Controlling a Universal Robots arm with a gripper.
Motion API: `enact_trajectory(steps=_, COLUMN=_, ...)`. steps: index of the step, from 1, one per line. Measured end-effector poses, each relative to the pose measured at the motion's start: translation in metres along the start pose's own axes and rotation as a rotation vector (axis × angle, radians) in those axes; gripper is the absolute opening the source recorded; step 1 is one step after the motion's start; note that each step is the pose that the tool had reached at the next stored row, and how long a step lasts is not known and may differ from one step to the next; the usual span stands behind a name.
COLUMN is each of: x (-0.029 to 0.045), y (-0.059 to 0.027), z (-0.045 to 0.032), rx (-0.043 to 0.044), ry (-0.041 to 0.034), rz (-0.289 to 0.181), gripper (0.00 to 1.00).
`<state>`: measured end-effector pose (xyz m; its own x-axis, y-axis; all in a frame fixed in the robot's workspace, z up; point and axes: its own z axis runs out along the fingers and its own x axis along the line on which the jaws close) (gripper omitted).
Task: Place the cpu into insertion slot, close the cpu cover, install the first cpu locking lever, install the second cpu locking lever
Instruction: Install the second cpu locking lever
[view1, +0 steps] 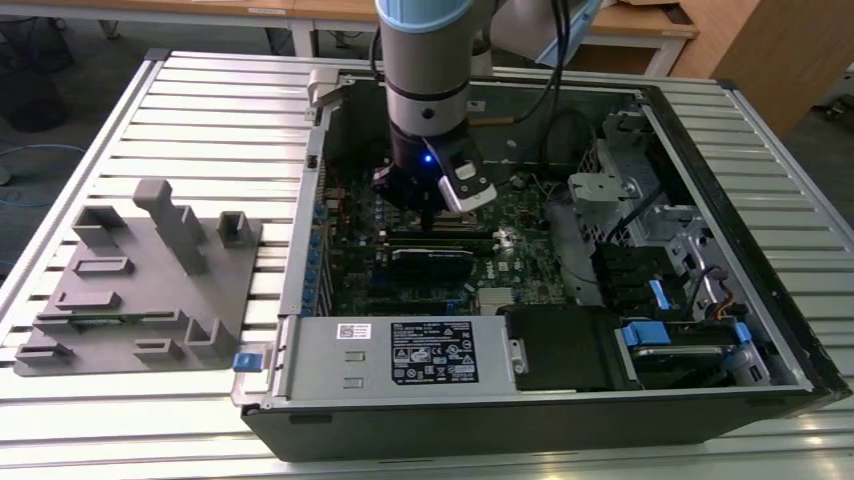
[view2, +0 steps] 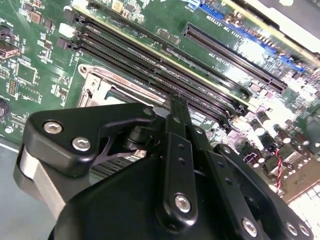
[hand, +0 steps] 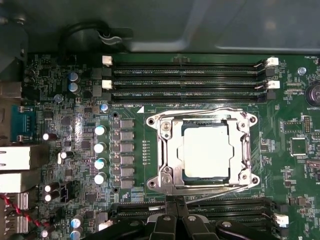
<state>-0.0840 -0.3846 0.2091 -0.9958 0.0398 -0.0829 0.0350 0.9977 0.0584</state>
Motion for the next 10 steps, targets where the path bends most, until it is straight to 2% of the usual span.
enact_trajectory(steps=2, x=0.0002, y=0.0, z=0.0009, rx=-0.0033, ry=0.0002, rz=0.0, gripper=0.11)
enact_trajectory(steps=10, x=0.004, y=0.0017, z=0.0018, rx=-0.0039, ry=0.0002, rz=0.0, gripper=0.11)
